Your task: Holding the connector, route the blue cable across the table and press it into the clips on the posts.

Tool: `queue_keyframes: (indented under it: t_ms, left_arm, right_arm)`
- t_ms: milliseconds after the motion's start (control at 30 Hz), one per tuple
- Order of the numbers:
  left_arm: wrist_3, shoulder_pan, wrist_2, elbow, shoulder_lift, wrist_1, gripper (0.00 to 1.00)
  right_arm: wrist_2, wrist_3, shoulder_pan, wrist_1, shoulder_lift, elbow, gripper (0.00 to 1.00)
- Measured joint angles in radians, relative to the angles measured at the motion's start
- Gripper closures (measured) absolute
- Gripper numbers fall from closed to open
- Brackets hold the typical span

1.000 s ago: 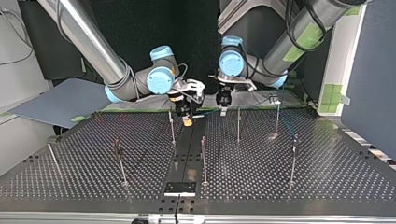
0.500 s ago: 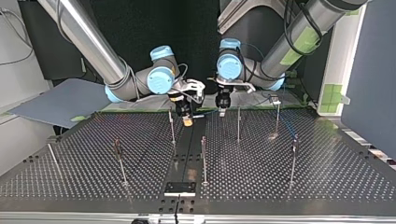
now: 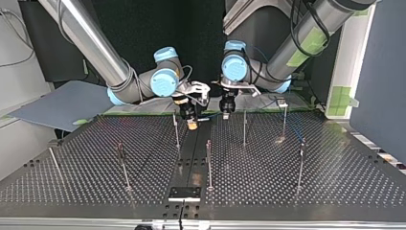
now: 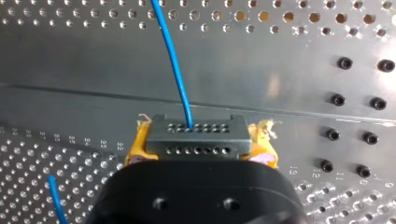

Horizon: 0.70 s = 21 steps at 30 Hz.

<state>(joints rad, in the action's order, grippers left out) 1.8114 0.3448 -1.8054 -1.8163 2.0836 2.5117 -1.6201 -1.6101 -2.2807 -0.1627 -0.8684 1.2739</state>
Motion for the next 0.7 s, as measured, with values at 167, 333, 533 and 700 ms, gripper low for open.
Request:
queue_keyframes:
  t_ms: [167,333,533,700]
  left_arm:
    - [0.0,0.0,-0.001,0.0,-0.021,0.012,1.0]
    - [0.0,0.001,-0.004,-0.001,-0.062,0.028,1.0]
    - [-0.001,0.002,-0.028,-0.001,-0.116,0.059,1.0]
    - [-0.001,0.003,-0.043,-0.001,-0.162,0.083,1.0]
  right_arm:
    - [0.0,0.0,0.0,0.002,-0.015,0.0,1.0]
    - [0.001,-0.017,0.0,0.009,-0.053,0.0,1.0]
    - [0.001,-0.049,0.001,0.025,-0.105,0.0,1.0]
    - [0.002,-0.057,0.002,0.048,-0.149,0.0,1.0]
